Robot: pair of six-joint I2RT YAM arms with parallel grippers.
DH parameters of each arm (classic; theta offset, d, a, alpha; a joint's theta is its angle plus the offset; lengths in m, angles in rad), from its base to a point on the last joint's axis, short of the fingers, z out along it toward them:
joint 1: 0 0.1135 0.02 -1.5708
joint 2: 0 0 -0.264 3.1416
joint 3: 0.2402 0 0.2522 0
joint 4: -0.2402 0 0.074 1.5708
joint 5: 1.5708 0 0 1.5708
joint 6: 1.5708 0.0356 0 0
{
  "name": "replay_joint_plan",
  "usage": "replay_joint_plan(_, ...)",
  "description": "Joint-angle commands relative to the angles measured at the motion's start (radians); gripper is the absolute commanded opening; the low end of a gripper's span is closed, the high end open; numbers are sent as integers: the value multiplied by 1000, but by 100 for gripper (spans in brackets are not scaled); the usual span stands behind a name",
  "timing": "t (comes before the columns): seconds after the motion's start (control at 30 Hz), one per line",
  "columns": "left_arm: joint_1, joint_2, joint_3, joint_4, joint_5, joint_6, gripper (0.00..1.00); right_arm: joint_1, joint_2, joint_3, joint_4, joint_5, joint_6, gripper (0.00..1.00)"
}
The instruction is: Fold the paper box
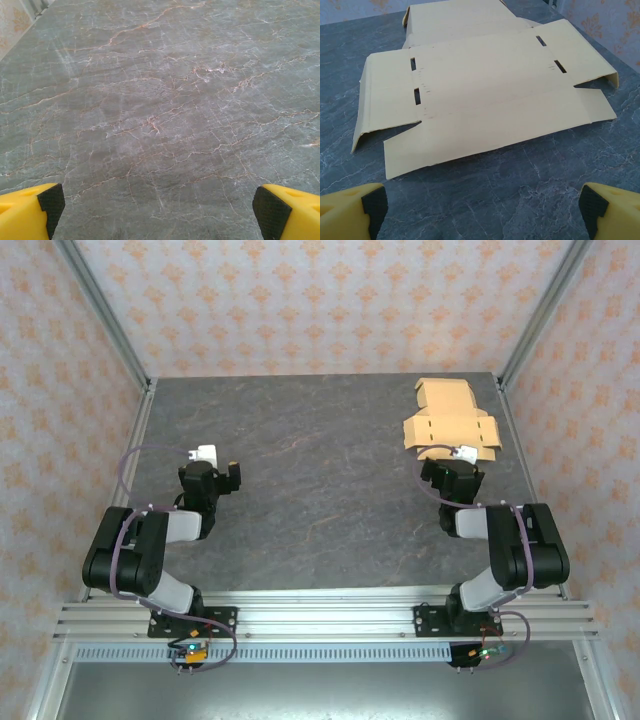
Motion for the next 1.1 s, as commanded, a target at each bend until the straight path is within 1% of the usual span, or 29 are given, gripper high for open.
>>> replay_joint_plan(0.0,4,-13,20,29,5,18,100,0,-9,11,12,-8,8,99)
replay_joint_plan(0.83,7,-13,18,31,9,15,100,-1,-12,8,15,-8,9,99)
replay_joint_plan(0.87,7,-13,17,31,8,16,100,4,-21,6,21,66,29,99)
replay_joint_plan(0.9,8,-13,18,31,10,16,100,11,-64,10,-22,162,61,99)
replay_joint_plan(0.93,10,-14,21,30,8,13,100,11,-113,17,-84,212,82,99)
replay_joint_plan(1.0,10,-53,82,-110,6,11,100,11,-226,81,-303,323,118,99)
replay_joint_plan(1.03,8,-85,158,-282,6,-3,100,12,-264,117,-408,361,139,99)
replay_joint_plan(1.07,9,-101,262,-506,-34,-49,100,11,-302,159,-519,396,180,99)
